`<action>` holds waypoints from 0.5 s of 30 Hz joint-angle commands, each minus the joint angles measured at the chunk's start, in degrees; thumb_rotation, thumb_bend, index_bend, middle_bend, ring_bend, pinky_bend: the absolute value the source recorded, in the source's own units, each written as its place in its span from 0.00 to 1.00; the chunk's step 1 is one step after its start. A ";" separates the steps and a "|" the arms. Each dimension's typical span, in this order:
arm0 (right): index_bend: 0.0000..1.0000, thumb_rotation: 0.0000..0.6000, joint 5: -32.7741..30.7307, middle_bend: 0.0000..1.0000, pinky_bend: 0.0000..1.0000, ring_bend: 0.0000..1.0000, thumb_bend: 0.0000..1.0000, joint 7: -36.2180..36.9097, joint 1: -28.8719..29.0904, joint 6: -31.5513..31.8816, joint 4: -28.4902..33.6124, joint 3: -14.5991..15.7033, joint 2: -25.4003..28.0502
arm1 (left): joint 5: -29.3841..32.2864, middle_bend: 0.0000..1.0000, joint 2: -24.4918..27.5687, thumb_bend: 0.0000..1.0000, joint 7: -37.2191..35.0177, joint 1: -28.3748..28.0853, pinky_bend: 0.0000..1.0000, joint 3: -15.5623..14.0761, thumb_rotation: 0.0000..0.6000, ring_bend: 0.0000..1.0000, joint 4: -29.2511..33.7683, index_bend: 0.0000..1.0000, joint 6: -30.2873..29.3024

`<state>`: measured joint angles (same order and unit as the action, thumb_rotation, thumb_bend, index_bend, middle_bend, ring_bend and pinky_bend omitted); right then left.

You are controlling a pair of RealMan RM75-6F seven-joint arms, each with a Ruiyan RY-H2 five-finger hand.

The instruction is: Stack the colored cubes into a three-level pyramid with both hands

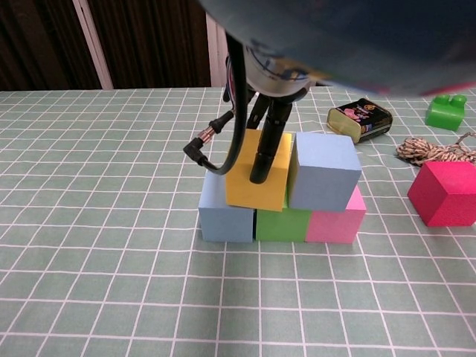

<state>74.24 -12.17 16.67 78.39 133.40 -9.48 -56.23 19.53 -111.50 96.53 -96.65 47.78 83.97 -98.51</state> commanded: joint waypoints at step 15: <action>0.00 1.00 0.01 0.00 0.00 0.00 0.17 0.00 0.01 -0.08 0.01 0.02 0.00 | -1.16 0.51 -0.21 0.20 -0.07 0.25 0.07 0.07 1.00 0.12 -0.13 0.00 -0.14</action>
<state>74.24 -12.17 16.68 78.31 133.41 -9.45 -56.23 18.40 -111.70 96.49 -96.41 47.85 83.85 -98.65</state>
